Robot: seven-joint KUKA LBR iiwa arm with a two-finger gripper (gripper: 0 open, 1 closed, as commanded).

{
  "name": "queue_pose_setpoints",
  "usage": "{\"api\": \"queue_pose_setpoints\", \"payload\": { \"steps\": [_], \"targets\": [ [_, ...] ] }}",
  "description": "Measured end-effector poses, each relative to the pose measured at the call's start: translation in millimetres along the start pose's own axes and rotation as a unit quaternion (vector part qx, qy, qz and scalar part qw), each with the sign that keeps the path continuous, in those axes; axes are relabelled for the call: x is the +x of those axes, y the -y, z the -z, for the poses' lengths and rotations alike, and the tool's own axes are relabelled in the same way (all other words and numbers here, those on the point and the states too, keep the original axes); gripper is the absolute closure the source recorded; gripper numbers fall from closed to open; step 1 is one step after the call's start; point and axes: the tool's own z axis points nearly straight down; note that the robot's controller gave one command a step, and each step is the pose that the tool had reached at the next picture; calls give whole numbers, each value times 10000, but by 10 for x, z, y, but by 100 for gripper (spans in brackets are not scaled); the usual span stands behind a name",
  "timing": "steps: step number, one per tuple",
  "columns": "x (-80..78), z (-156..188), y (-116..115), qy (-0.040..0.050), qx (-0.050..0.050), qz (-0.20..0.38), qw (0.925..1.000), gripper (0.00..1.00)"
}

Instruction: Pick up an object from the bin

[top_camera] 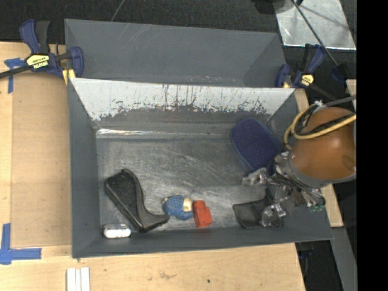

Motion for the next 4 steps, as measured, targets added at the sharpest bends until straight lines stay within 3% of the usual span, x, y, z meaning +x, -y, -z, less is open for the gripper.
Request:
{"api": "queue_pose_setpoints", "payload": {
  "steps": [1,2,3,4],
  "targets": [
    [-6,6,1,8,3,-1,10000,100],
    [-454,489,-818,30,-15,263,9996,100],
    [-462,780,-849,13,-1,362,9993,100],
    [-456,762,-848,-3,-5,361,9993,0]
  ]
}}
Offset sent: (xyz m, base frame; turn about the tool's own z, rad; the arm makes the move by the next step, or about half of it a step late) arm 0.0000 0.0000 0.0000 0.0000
